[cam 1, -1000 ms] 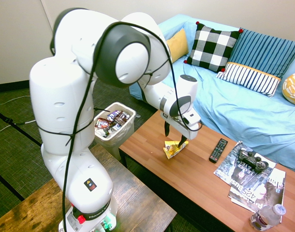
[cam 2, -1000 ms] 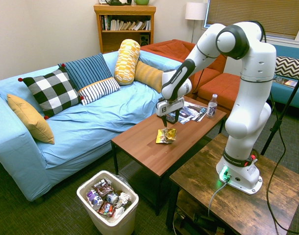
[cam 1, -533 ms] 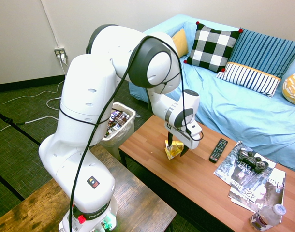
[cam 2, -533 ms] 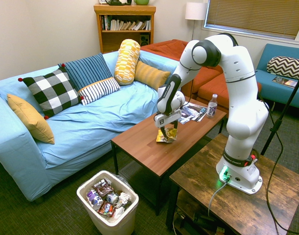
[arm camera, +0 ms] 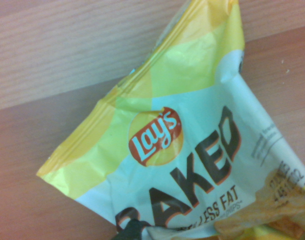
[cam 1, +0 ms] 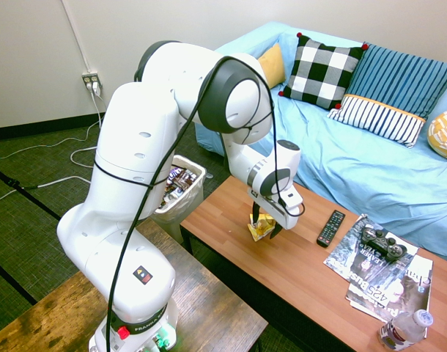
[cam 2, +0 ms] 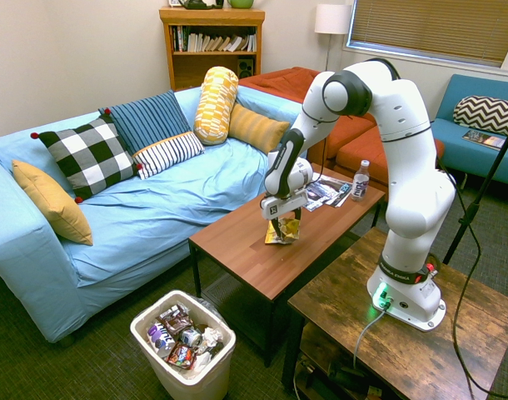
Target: Throw the chip bag in the trash bin
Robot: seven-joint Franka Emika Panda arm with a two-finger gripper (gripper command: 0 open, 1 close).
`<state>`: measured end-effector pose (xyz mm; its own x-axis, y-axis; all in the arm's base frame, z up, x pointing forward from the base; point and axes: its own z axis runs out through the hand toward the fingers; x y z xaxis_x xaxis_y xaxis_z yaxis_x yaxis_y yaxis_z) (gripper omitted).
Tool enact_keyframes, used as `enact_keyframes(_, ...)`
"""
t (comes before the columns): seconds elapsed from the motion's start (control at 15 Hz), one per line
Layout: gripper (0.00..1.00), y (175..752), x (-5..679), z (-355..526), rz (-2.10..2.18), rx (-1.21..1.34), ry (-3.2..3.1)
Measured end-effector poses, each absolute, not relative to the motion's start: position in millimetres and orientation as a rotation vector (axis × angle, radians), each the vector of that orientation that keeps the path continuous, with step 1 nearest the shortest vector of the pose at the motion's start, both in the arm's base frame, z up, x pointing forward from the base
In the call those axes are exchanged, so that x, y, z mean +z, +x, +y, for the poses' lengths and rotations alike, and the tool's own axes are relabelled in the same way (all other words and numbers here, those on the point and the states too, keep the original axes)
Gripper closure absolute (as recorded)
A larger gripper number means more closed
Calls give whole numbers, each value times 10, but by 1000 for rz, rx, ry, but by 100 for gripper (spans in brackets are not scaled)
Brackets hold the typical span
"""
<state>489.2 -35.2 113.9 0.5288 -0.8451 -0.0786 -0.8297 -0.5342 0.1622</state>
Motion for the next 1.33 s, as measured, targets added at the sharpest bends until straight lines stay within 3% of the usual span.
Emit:
enact_keyframes(0.87,100,4712,1260,-400,-1472,-184,2714)
enact_keyframes(1.07,100,4611,1734,5,-1368,-95,2802)
enact_keyframes(1.33,100,4312,2500,1187,-1142,53,2898)
